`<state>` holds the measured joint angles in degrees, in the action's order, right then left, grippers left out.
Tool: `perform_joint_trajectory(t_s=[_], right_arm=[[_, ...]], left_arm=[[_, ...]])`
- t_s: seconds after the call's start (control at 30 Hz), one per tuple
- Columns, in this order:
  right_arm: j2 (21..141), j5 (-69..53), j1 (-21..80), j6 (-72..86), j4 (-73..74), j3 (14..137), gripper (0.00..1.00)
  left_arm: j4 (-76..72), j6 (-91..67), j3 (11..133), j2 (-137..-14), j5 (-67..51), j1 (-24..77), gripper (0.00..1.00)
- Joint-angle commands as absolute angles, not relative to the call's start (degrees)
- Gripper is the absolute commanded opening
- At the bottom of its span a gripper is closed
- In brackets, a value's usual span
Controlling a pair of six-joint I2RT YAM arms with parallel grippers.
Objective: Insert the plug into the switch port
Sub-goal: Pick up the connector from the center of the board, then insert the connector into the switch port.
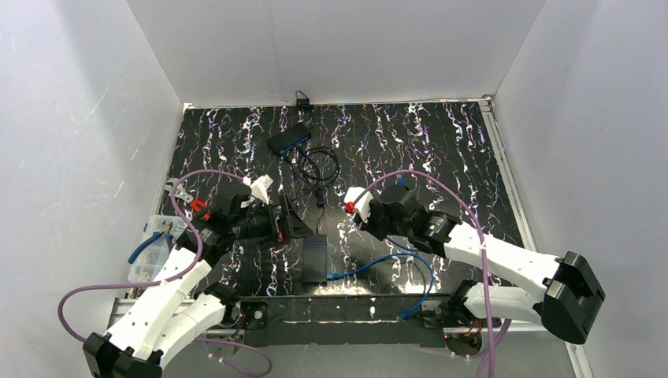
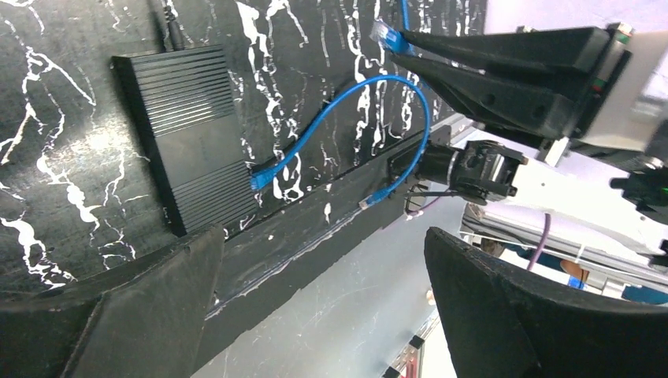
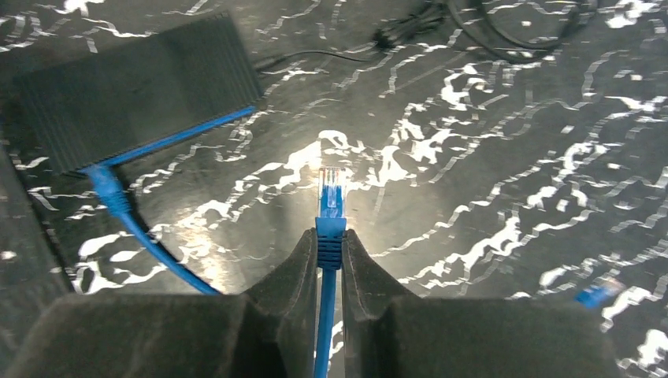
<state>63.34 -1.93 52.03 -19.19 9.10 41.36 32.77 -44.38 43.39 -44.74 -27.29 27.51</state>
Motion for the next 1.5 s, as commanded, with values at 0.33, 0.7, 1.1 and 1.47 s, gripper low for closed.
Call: perform_joint_trajectory(t_s=[0.33, 0.7, 1.1, 1.47], right_arm=[[71.1, -17.8, 53.2, -12.4, 8.1, 41.2, 0.01], [78.1, -19.9, 56.0, -12.4, 5.0, 41.1, 0.01], [83.1, -17.5, 58.3, -12.8, -2.1, 39.9, 0.01], [85.2, -16.7, 59.4, -12.3, -6.8, 39.0, 0.01]], left_arm=[[24.8, -44.7, 35.1, -53.6, -26.7, 27.3, 0.98], [20.1, -44.1, 30.9, -59.6, -27.7, 27.3, 0.98], [14.3, -43.6, 28.2, -67.2, -30.3, 27.3, 0.98], [12.7, -42.6, 28.8, -71.9, -30.8, 27.3, 0.98]])
